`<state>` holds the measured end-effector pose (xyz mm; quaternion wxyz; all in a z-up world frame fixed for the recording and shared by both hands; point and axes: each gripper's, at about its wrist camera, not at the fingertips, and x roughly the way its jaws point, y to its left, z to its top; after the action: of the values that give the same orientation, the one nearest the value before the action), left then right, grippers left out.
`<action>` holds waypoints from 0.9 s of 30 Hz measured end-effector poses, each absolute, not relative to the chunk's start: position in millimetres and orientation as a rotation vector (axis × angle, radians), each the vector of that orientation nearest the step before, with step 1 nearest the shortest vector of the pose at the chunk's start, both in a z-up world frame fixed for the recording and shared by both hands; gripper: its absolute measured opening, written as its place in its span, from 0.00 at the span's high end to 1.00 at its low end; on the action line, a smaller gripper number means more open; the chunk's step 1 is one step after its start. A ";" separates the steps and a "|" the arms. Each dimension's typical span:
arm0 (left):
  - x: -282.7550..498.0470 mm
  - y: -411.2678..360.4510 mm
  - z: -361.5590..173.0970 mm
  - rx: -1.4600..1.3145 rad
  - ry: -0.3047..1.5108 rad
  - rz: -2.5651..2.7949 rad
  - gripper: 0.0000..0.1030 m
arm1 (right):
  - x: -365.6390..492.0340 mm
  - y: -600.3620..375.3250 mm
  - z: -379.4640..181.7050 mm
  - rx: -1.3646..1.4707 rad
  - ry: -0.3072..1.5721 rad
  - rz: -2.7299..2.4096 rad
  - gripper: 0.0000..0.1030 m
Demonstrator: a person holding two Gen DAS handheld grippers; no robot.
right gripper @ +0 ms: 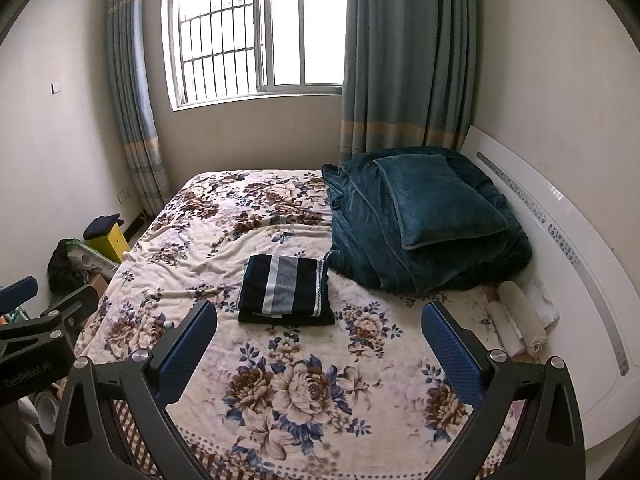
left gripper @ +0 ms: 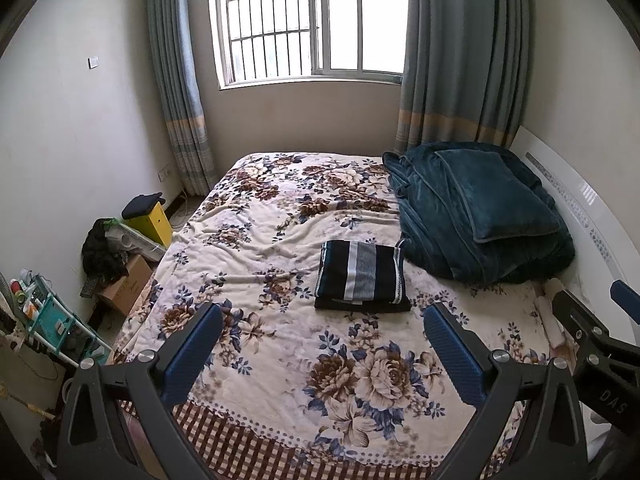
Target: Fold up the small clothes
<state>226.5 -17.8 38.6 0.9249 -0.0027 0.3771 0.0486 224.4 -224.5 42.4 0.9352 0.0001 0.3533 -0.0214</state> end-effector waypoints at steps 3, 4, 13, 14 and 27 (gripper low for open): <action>226.7 -17.2 38.5 -0.006 0.774 0.099 0.00 | 222.8 -223.6 42.0 0.001 0.722 -0.046 0.00; 226.3 -17.4 38.7 -0.007 0.774 0.098 0.00 | 221.4 -223.6 42.2 0.003 0.721 -0.050 0.00; 225.9 -17.0 39.1 -0.007 0.772 0.096 0.00 | 219.7 -222.6 41.7 0.005 0.722 -0.053 0.00; 226.3 -16.9 38.9 -0.010 0.773 0.095 0.00 | 220.3 -221.8 41.5 0.005 0.721 -0.052 0.00; 226.7 -14.9 40.6 -0.008 0.766 0.094 0.00 | 219.4 -221.9 41.0 0.005 0.720 -0.053 0.00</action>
<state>226.7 -14.9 40.6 0.9264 -0.0039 0.3737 0.0456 219.4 -221.9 41.0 0.9355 0.0027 0.3524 -0.0258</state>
